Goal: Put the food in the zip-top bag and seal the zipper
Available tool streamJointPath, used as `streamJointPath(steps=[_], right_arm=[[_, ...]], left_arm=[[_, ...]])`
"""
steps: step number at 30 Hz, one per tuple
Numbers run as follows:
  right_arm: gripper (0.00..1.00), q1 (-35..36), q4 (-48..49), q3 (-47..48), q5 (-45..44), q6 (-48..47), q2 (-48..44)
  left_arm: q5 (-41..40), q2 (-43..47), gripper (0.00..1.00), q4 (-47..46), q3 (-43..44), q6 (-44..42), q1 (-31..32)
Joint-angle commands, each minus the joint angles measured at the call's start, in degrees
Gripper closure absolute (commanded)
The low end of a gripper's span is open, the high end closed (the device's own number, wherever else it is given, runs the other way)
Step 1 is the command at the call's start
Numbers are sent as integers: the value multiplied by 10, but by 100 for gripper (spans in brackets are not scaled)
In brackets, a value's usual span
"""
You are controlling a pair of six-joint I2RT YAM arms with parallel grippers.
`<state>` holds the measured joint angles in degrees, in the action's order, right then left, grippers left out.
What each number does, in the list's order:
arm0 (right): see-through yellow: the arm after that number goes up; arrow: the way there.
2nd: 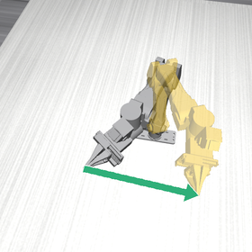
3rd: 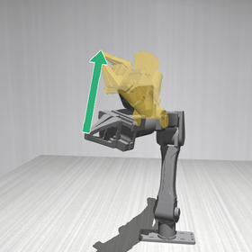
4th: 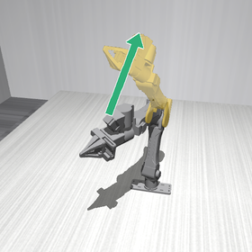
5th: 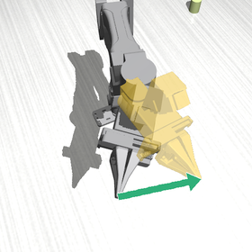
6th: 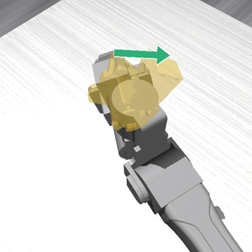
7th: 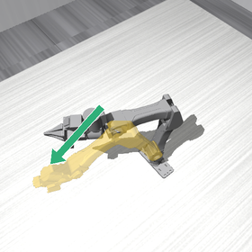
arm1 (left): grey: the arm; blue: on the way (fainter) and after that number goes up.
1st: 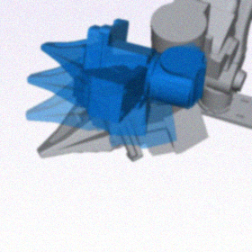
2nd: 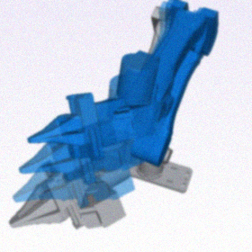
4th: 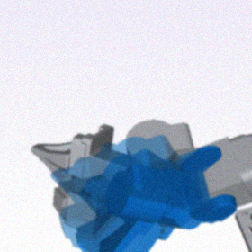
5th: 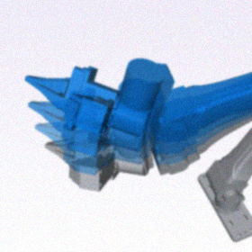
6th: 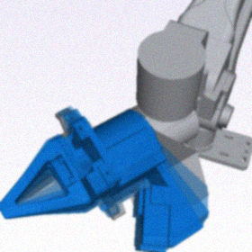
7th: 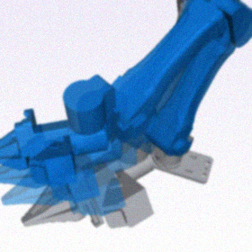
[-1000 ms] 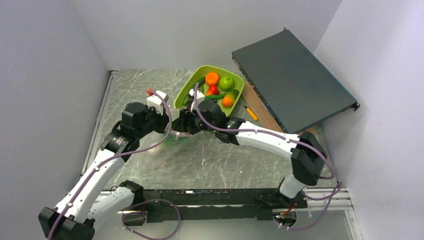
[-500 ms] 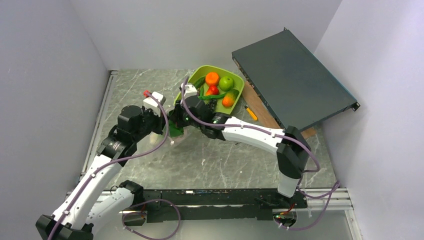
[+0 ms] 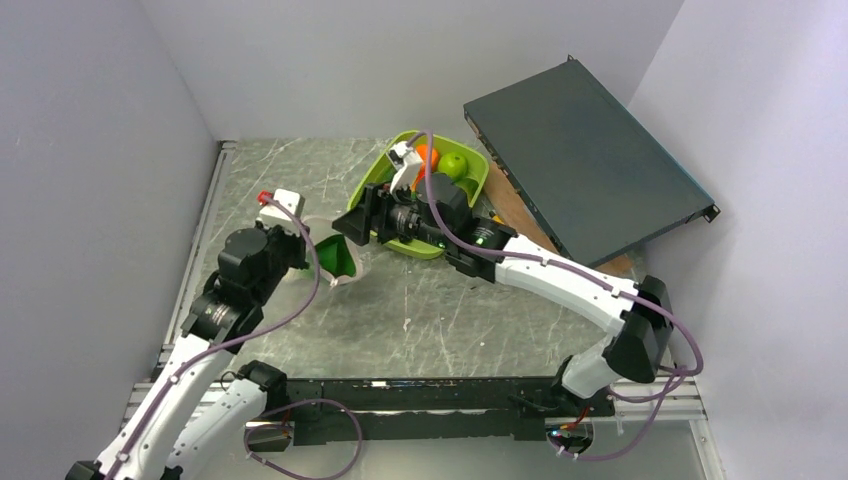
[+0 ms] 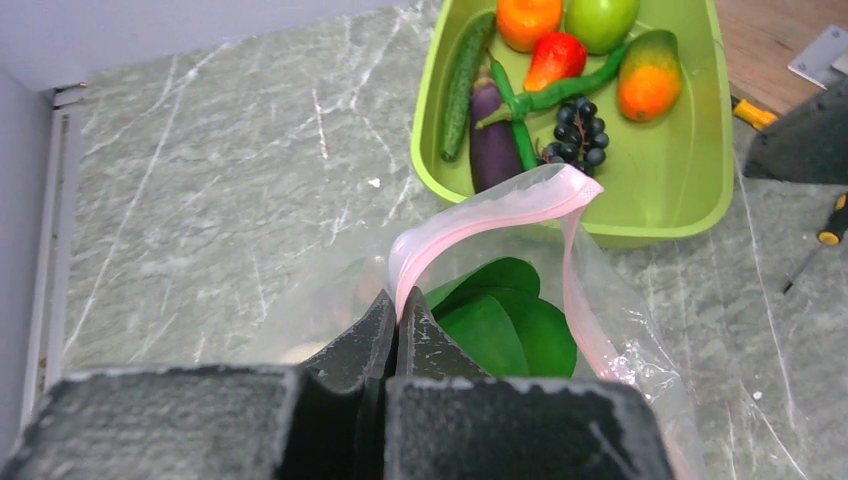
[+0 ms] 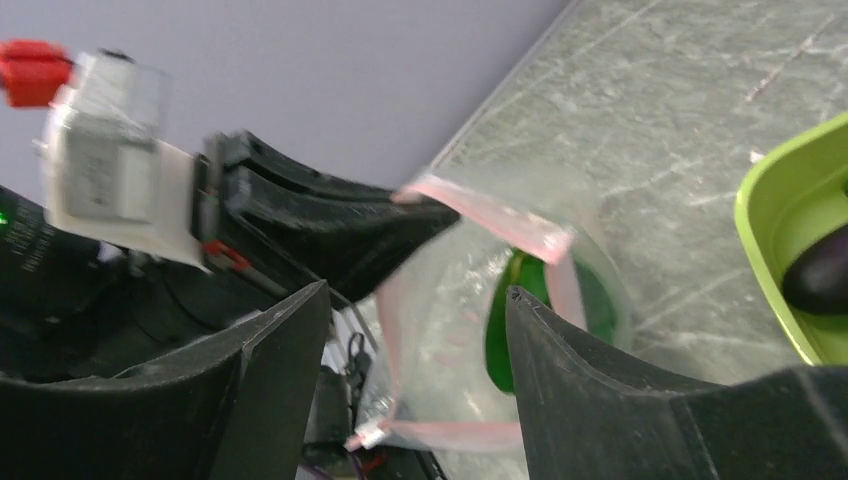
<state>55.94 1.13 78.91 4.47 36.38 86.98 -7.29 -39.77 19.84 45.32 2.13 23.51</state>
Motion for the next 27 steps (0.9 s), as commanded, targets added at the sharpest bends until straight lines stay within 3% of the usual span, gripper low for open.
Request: streamJointPath(steps=[1, 7, 10, 14, 17, 20, 22, 24, 27], right_arm=[[33, -12, -35, -44, -11, -46, -48], [28, -9, 55, -105, 41, -91, -40], [20, 23, 106, -114, -5, -143, -4], [19, 42, 89, -44, -18, -185, 61], [20, 78, 71, 0, -121, -239, 91], [35, 85, 42, 51, -270, -243, 133], [55, 87, 39, 93, -304, -255, 158], [72, 89, 20, 146, -302, -257, 172], [87, 92, 11, 228, -280, -252, 191]], left_arm=[[-57, 74, 100, -69, -25, -8, 3], [-67, 164, 100, -135, -81, -14, 6], [-48, 135, 100, -108, -67, -14, 7], [-29, 104, 100, -96, -52, -14, 14], [-12, 93, 100, -90, -45, -35, 15], [-11, 99, 100, -90, -46, -35, 16], [-24, 107, 100, -93, -50, -38, 16], [-42, 115, 100, -93, -47, -46, 16], [-64, 140, 100, -110, -46, -69, 16]])
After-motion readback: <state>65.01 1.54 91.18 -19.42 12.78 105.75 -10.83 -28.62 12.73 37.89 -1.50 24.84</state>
